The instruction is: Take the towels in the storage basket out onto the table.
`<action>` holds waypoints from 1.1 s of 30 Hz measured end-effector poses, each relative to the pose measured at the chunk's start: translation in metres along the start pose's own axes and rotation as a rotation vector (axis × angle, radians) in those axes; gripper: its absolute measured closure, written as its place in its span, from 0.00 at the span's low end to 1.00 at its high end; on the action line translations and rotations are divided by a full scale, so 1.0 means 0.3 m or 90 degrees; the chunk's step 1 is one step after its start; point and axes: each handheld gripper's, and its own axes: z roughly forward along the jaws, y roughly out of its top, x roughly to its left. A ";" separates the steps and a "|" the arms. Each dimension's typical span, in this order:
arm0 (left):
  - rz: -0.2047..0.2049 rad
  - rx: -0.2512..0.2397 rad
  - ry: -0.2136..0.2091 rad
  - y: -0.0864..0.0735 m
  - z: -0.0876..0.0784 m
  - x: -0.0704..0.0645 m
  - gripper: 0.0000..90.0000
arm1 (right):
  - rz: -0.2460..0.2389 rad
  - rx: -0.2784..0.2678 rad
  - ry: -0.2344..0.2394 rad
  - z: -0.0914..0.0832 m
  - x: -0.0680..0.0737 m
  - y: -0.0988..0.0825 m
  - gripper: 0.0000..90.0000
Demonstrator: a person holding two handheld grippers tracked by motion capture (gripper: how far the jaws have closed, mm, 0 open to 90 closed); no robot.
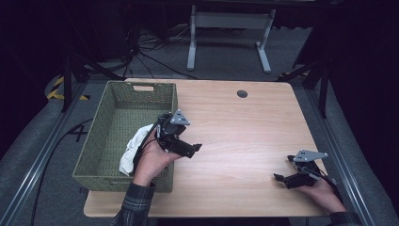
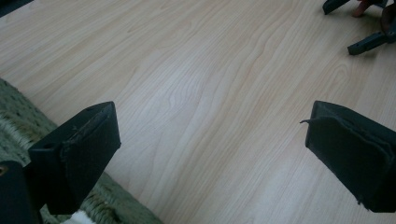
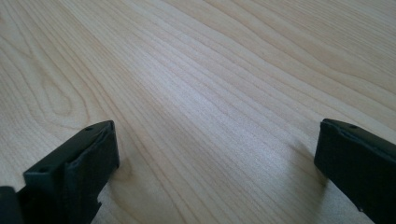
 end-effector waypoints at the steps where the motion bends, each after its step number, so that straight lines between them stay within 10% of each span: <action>1: -0.001 0.001 0.001 -0.005 -0.006 0.006 0.04 | 0.000 0.000 0.000 0.000 0.000 0.000 0.00; 33: -0.083 0.017 0.111 -0.157 -0.165 0.177 0.06 | 0.000 0.000 0.000 0.000 0.000 0.000 0.00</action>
